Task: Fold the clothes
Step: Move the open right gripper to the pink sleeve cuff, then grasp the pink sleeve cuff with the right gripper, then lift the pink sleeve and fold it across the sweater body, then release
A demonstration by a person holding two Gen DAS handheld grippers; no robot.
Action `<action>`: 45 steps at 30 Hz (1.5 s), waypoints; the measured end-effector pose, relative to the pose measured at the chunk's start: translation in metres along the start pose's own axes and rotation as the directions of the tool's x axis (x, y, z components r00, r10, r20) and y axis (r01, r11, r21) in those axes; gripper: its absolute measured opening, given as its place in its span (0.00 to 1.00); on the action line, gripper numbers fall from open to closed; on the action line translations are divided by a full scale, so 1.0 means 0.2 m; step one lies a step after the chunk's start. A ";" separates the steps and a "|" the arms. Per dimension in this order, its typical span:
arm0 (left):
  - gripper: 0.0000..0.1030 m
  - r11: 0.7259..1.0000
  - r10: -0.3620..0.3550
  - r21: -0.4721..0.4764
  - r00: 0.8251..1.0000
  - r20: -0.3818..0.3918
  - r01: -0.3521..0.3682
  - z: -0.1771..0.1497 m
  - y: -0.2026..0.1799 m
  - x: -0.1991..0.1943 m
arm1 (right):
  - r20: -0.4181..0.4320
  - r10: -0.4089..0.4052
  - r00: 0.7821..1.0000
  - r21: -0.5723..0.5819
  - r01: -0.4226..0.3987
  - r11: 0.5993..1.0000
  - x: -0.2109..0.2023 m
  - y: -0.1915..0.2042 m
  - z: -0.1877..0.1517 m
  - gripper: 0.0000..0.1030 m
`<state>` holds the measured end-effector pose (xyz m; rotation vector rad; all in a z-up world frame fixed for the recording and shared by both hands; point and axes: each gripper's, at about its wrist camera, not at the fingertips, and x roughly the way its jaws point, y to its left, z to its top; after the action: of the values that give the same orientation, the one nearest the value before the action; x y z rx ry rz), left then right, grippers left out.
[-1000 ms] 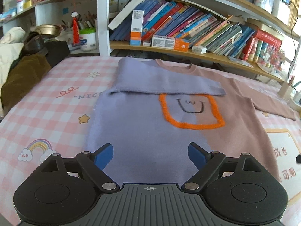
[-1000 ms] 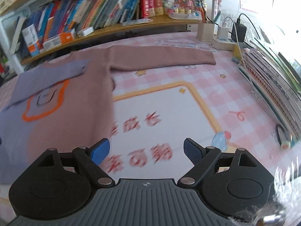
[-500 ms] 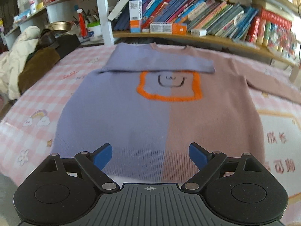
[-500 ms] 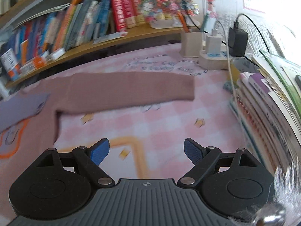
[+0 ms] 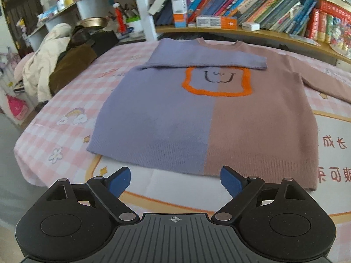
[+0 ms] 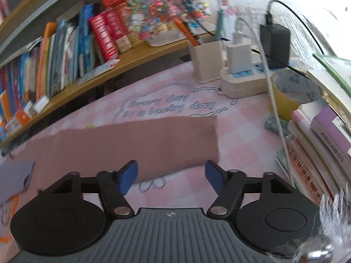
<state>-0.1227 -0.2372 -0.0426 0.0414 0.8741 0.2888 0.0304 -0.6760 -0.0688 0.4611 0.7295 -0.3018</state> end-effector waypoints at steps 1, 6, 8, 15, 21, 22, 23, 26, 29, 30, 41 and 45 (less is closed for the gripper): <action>0.89 1.000 0.007 -0.005 1.000 -0.003 -0.007 0.00 0.01 0.00 | 0.004 -0.010 1.000 0.022 0.010 1.000 0.01 -0.02 0.01 0.55; 0.89 0.999 0.028 -0.020 0.999 -0.016 -0.028 -0.02 0.03 -0.01 | 0.012 -0.033 0.999 0.083 0.032 0.996 0.05 -0.11 0.04 0.46; 0.89 0.999 0.030 -0.021 0.999 -0.017 -0.030 -0.02 0.03 -0.02 | 0.021 -0.022 1.000 0.081 0.020 0.996 0.06 -0.12 0.04 0.42; 0.89 0.999 0.033 -0.020 0.999 -0.016 -0.033 -0.02 0.03 -0.01 | -0.010 0.133 0.991 0.163 -0.130 0.978 0.10 -0.12 0.02 0.30; 0.89 1.000 0.026 -0.007 1.000 -0.011 -0.026 0.00 0.01 0.00 | -0.065 0.235 0.970 0.189 -0.219 0.957 0.12 -0.04 -0.01 0.30; 0.89 1.000 0.026 -0.003 1.000 -0.009 -0.026 0.01 0.01 0.00 | -0.067 0.238 0.969 0.184 -0.223 0.957 0.12 -0.03 -0.02 0.30; 0.89 1.000 0.025 0.000 1.000 -0.008 -0.025 0.01 0.00 0.00 | -0.057 0.224 0.973 0.181 -0.211 0.961 0.12 -0.03 -0.01 0.30; 0.89 1.000 0.031 -0.004 1.000 -0.006 -0.031 0.01 0.01 0.00 | -0.024 0.163 0.986 0.203 -0.154 0.967 0.12 -0.08 0.03 0.30; 0.89 0.999 0.038 -0.021 0.999 -0.010 -0.038 0.02 0.02 0.00 | -0.010 0.129 0.992 0.243 -0.123 0.962 0.12 -0.15 0.07 0.30; 0.89 0.999 0.039 -0.027 0.999 -0.011 -0.039 0.02 0.03 0.01 | -0.010 0.121 0.993 0.251 -0.115 0.961 0.12 -0.16 0.09 0.30; 0.89 0.999 0.016 -0.037 1.000 0.009 -0.015 0.05 0.02 0.03 | -0.073 0.065 0.995 0.250 -0.045 0.967 0.15 -0.19 0.13 0.05; 0.89 0.998 0.019 -0.058 1.000 0.020 -0.018 0.05 0.05 0.04 | -0.057 0.066 0.996 0.209 -0.053 0.976 0.11 -0.12 0.16 0.05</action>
<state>-0.1131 -0.2255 -0.0403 -0.0010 0.8452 0.3298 0.0535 -0.7146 -0.0706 0.6924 0.7478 -0.3095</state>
